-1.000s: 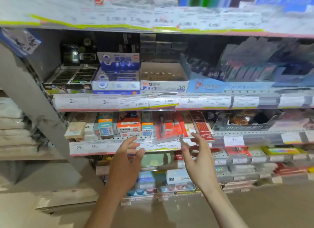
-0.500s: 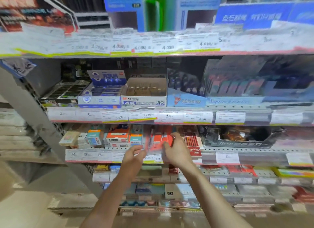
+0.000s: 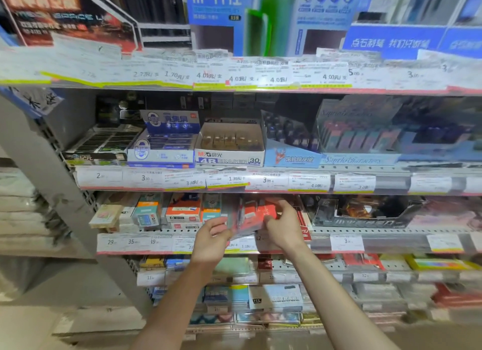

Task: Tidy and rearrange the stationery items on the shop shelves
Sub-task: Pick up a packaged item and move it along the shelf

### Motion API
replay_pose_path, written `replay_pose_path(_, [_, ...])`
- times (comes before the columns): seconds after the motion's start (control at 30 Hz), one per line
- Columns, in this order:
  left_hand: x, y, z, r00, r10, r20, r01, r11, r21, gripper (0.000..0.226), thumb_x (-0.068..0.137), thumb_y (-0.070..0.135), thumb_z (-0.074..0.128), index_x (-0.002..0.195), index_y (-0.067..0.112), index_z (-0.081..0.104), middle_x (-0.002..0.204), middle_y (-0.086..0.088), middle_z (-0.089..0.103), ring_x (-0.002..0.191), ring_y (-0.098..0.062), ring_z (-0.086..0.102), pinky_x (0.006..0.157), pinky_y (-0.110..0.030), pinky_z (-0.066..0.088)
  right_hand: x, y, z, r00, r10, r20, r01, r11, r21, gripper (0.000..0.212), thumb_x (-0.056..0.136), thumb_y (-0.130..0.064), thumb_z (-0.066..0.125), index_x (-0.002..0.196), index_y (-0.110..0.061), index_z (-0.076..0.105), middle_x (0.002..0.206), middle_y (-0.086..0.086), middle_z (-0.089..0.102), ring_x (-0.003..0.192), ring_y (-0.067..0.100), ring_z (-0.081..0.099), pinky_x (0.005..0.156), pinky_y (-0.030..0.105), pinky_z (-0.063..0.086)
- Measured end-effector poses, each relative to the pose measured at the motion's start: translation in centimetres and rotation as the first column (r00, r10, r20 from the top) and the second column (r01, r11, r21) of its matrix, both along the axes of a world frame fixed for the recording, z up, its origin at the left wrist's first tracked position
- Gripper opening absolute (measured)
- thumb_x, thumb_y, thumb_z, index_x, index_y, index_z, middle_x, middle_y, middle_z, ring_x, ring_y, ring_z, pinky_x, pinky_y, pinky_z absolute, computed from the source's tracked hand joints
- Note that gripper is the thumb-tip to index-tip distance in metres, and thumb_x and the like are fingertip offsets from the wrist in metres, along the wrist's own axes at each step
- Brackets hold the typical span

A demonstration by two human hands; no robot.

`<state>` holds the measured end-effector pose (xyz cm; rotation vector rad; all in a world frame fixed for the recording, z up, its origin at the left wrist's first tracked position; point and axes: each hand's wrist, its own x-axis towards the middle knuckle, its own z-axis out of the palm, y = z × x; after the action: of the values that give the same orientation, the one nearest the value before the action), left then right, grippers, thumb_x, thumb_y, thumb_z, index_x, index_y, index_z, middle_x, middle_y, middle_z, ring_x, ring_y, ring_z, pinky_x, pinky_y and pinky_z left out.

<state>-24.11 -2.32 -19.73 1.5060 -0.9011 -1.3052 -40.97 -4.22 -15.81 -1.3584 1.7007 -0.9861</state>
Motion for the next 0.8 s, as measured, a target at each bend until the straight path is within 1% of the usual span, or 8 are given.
replay_pose_path(0.1, [0.2,0.0,0.4,0.998,-0.005,-0.062,0.005,1.0,-0.001,0.04,0.09,0.006,0.067,0.127,0.011,0.055,0.113,-0.009,0.064,0.078,-0.018,0.061,0.072,-0.026,0.051,-0.3,1.1,-0.1,0.998,-0.005,0.057,0.008,0.999,-0.039,0.044,0.09,0.005,0.054,0.129,-0.017,0.055,0.098,-0.014,0.061,0.07,0.007,0.061,0.056,0.008,0.047])
replay_pose_path(0.2, [0.3,-0.1,0.4,0.999,-0.027,-0.021,0.027,1.0,-0.003,0.052,0.09,0.02,0.069,0.138,0.016,0.05,0.126,-0.01,0.062,0.103,-0.035,0.064,0.081,-0.034,0.052,-0.6,2.5,-0.3,0.995,0.004,0.097,0.002,0.998,-0.064,0.054,0.089,0.005,0.057,0.134,-0.024,0.053,0.118,-0.01,0.06,0.086,0.014,0.067,0.076,0.023,0.057])
replay_pose_path(0.33, [-0.1,0.0,-0.1,0.997,-0.068,-0.042,0.068,0.998,-0.002,0.059,0.09,0.03,0.07,0.142,0.015,0.048,0.137,-0.011,0.057,0.122,-0.03,0.056,0.095,-0.033,0.046,-0.9,4.5,-0.6,0.99,0.03,0.137,-0.018,0.996,-0.091,0.062,0.089,0.008,0.055,0.14,-0.028,0.05,0.131,-0.003,0.059,0.066,0.003,0.062,0.06,0.022,0.052])
replay_pose_path(0.4, [-0.4,0.5,-0.2,0.996,-0.078,-0.049,0.077,0.997,-0.016,0.051,0.089,0.034,0.07,0.135,0.017,0.055,0.132,0.001,0.058,0.12,-0.018,0.054,0.095,-0.032,0.042,-1.1,5.5,-0.7,0.987,0.048,0.15,-0.039,0.997,-0.062,0.068,0.088,0.004,0.056,0.145,-0.032,0.045,0.137,-0.003,0.056,0.081,0.009,0.069,0.073,0.033,0.061])
replay_pose_path(0.47, [-0.8,1.2,-0.5,0.996,-0.078,-0.036,0.077,0.997,-0.03,0.042,0.089,0.036,0.069,0.126,0.019,0.057,0.125,0.004,0.059,0.118,-0.016,0.054,0.093,-0.03,0.04,-1.5,6.5,-0.9,0.988,0.069,0.14,-0.064,0.997,-0.04,0.075,0.085,-0.001,0.057,0.149,-0.035,0.038,0.143,-0.001,0.054,0.115,0.018,0.065,0.097,0.045,0.055])
replay_pose_path(0.53, [-1.2,2.2,-0.5,0.996,-0.084,-0.015,0.083,0.995,-0.052,0.034,0.091,0.035,0.068,0.119,0.021,0.056,0.117,0.005,0.06,0.11,-0.013,0.056,0.087,-0.028,0.04,-2.2,7.6,-1.0,0.988,0.083,0.127,-0.083,0.997,-0.011,0.08,0.084,0.0,0.058,0.153,-0.033,0.033,0.147,0.0,0.052,0.129,0.023,0.055,0.106,0.048,0.048])
replay_pose_path(0.63, [-2.2,3.9,-0.3,0.996,-0.091,-0.002,0.09,0.991,-0.094,0.034,0.091,0.032,0.068,0.121,0.021,0.055,0.114,0.002,0.064,0.097,-0.006,0.058,0.078,-0.024,0.042,-3.5,9.4,-0.7,0.985,0.093,0.145,-0.092,0.996,-0.012,0.078,0.087,0.007,0.057,0.153,-0.028,0.035,0.146,-0.007,0.051,0.107,0.013,0.067,0.093,0.045,0.057])
replay_pose_path(0.8, [-4.5,7.4,0.2,0.998,-0.057,-0.035,0.052,0.991,-0.126,0.035,0.079,0.039,0.078,0.108,0.027,0.062,0.112,-0.005,0.071,0.105,-0.02,0.066,0.101,-0.044,0.048,-6.5,12.3,-0.5,0.976,0.133,0.17,-0.124,0.99,-0.062,0.068,0.084,0.011,0.059,0.14,-0.025,0.044,0.103,-0.006,0.063,0.066,-0.002,0.063,0.075,0.034,0.059])
